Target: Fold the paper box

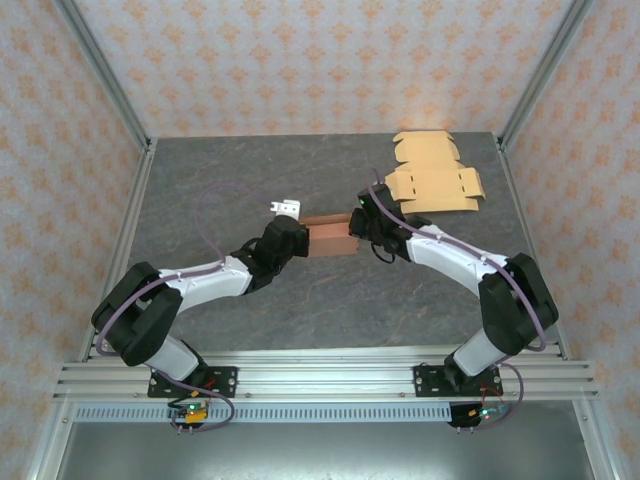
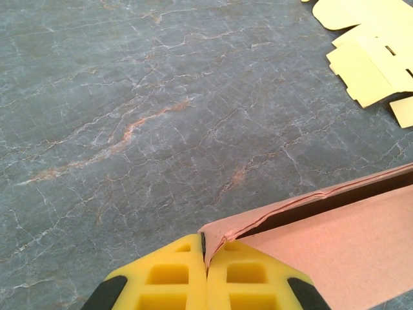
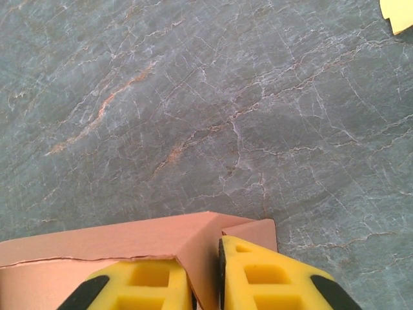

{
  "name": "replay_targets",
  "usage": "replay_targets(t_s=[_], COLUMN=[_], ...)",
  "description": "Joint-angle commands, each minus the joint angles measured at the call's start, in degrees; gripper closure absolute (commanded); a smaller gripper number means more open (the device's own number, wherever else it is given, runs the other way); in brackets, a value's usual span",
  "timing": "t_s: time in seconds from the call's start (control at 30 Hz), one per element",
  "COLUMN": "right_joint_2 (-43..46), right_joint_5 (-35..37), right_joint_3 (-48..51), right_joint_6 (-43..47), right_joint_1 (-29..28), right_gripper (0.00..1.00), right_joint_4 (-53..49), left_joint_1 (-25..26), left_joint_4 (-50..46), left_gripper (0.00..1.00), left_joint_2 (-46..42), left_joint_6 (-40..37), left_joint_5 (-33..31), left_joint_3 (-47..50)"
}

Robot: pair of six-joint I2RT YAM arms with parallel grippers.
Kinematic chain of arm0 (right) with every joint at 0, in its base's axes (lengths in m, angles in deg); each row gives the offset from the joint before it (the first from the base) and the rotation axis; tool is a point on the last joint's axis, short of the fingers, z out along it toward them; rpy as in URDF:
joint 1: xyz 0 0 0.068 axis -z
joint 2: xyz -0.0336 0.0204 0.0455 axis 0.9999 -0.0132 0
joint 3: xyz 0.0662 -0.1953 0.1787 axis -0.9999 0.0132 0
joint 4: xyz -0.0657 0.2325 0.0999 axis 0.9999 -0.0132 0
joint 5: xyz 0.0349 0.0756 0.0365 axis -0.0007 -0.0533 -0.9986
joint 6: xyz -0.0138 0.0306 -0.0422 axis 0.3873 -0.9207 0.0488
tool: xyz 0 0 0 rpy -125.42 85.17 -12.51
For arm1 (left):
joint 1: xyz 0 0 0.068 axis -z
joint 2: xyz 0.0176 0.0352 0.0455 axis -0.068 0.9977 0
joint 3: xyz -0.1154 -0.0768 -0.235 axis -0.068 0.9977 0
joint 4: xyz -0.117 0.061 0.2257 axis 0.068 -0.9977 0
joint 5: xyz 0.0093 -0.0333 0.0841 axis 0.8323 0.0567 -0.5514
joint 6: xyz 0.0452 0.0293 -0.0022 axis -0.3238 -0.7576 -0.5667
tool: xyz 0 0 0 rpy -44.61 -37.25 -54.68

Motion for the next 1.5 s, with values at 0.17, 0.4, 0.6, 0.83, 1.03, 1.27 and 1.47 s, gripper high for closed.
replay_targets(t_s=[0.17,0.4,0.6,0.83,1.03,1.27,1.47], right_joint_2=[2.2,6.7,13.8,18.2,12.1,7.8,0.9], right_joint_5=[-0.2,-4.0,-12.9,-17.6,-19.7,-20.3,-24.4], right_joint_3=[2.3,3.6,9.4,11.3,3.7,3.0,-0.9], right_joint_6=[2.0,3.5,19.7,53.0,88.9,97.4,104.8], right_joint_1=[0.2,0.4,0.4,3.2,3.8,6.4,6.4], right_gripper=[0.66,0.61,0.55,0.16,0.04,0.04,0.09], right_joint_4=[0.2,2.0,6.2,2.4,-15.8,-5.9,-4.9], left_joint_1=[1.2,1.6,1.7,1.8,2.2,2.2,2.2], left_joint_4=[-4.6,-4.9,-5.2,-5.2,-5.6,-6.4,-5.4], left_gripper=[1.00,1.00,1.00,1.00,1.00,1.00,1.00], left_joint_2=[0.7,1.4,2.3,3.0,3.6,3.4,4.1], left_joint_6=[-1.5,-2.2,-2.4,-3.2,-3.7,-6.5,-6.2], left_joint_5=[-4.5,-5.4,-5.6,-5.8,-5.4,-4.4,-4.2], left_joint_3=[3.1,2.9,2.5,1.8,1.1,0.4,0.7])
